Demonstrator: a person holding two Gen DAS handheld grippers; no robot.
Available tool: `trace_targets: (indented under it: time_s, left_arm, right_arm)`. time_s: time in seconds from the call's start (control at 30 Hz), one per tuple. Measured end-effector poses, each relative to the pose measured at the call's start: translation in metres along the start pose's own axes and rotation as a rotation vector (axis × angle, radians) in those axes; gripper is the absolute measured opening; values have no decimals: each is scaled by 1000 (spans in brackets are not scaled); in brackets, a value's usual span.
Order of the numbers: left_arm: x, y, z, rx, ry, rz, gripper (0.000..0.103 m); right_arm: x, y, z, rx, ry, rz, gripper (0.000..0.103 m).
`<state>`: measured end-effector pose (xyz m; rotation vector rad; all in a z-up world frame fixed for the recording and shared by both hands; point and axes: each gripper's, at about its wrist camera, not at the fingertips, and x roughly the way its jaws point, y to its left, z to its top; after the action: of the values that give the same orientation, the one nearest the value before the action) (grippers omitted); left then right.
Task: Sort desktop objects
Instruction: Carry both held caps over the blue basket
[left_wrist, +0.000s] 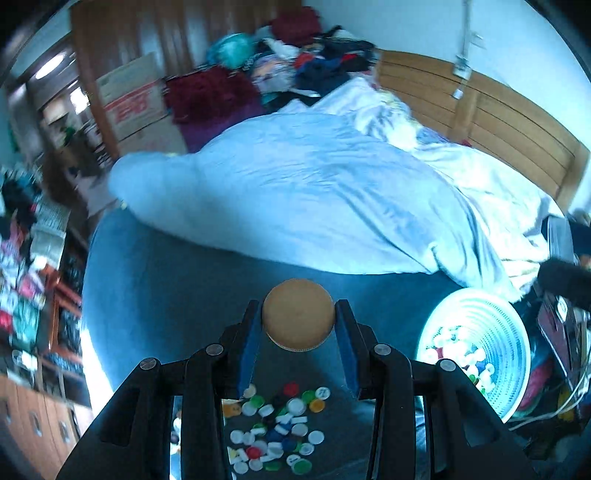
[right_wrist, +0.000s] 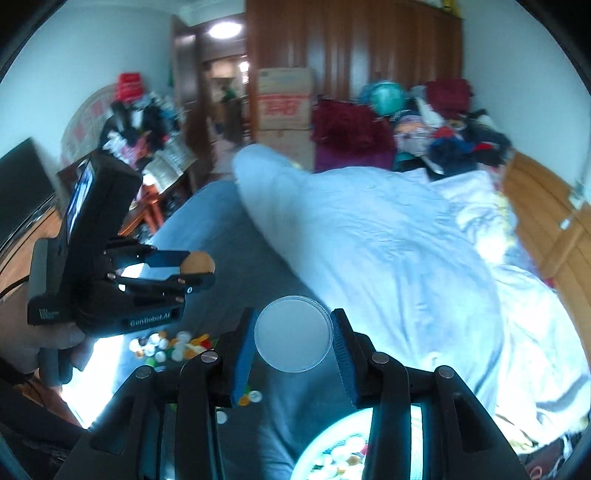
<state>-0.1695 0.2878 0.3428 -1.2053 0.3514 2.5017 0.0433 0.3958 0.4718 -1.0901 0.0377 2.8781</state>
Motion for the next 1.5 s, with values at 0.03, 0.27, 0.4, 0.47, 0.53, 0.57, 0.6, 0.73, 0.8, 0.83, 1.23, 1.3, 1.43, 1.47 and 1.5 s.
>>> trace_targets:
  time_s: [0.03, 0.27, 0.4, 0.47, 0.53, 0.57, 0.6, 0.73, 0.8, 0.83, 1.23, 1.3, 1.43, 1.47, 1.5]
  left_arm:
    - [0, -9, 5, 21, -1, -9, 34]
    - [-4, -60, 30, 121, -8, -63, 34]
    - [-5, -89, 36, 170, -9, -93, 34]
    - [-5, -103, 38, 195, -8, -110, 34]
    - [-4, -118, 42, 217, -5, -124, 34]
    - [-3, -125, 42, 228, -2, -132, 34]
    - [-2, -132, 43, 242, 2, -142, 34]
    - [1, -159, 41, 291, 18, -176, 34]
    - [3, -174, 40, 315, 29, -197, 34]
    - [4, -181, 40, 325, 35, -206, 34]
    - [25, -246, 27, 424, 142, -324, 34]
    - [26, -253, 27, 434, 151, -335, 34]
    - [30, -261, 26, 446, 157, -346, 34]
    - [31, -263, 27, 448, 158, -347, 34]
    - [31, -263, 27, 449, 159, -350, 34]
  right_arm:
    - [-6, -7, -3, 14, -3, -15, 44]
    - [-34, -43, -15, 98, -5, -103, 44]
    - [-45, -60, -29, 135, 2, -128, 44]
    - [-51, -67, -37, 152, 7, -141, 44]
    - [-56, -75, -45, 172, 17, -155, 44]
    - [-57, -79, -48, 181, 20, -162, 44]
    - [-60, -82, -52, 190, 23, -170, 44]
    - [-65, -99, -68, 231, 49, -198, 44]
    - [-67, -108, -78, 258, 68, -208, 44]
    - [-67, -112, -81, 268, 78, -211, 44]
    - [-67, -152, -133, 386, 188, -245, 44]
    - [-66, -157, -138, 403, 195, -256, 44]
    - [-65, -163, -142, 418, 204, -262, 44]
    - [-65, -164, -143, 420, 205, -263, 44]
    - [-64, -165, -143, 421, 207, -265, 44]
